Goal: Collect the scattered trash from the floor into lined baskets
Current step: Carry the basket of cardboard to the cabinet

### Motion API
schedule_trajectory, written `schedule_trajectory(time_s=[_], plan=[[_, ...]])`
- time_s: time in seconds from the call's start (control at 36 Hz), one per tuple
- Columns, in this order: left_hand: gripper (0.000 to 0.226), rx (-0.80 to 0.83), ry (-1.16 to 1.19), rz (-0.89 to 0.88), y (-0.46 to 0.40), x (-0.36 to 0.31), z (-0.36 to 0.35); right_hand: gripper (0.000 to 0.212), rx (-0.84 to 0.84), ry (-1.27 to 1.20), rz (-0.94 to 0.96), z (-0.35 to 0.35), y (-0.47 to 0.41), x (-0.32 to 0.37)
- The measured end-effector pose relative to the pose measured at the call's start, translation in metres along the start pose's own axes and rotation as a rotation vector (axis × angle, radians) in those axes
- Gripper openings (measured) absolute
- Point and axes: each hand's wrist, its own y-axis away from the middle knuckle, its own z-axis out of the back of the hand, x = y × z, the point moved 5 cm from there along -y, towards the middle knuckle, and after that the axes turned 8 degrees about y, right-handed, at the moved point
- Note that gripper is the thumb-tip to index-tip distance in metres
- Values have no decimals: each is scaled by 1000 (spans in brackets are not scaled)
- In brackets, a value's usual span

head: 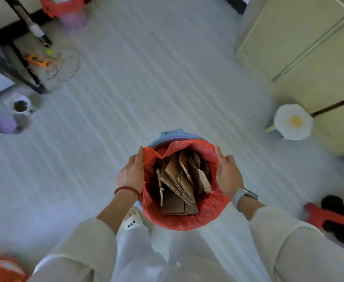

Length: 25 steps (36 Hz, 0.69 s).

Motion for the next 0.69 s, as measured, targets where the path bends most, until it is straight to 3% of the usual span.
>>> schedule_trajectory(time_s=[0.31, 0.69], plan=[[49, 231, -190, -468, -74, -259, -73, 56, -111, -126, -551, 85, 2, -202], [45, 467, -314, -912, -115, -535, -154, 56, -346, -319, -1033, 159, 3, -348]])
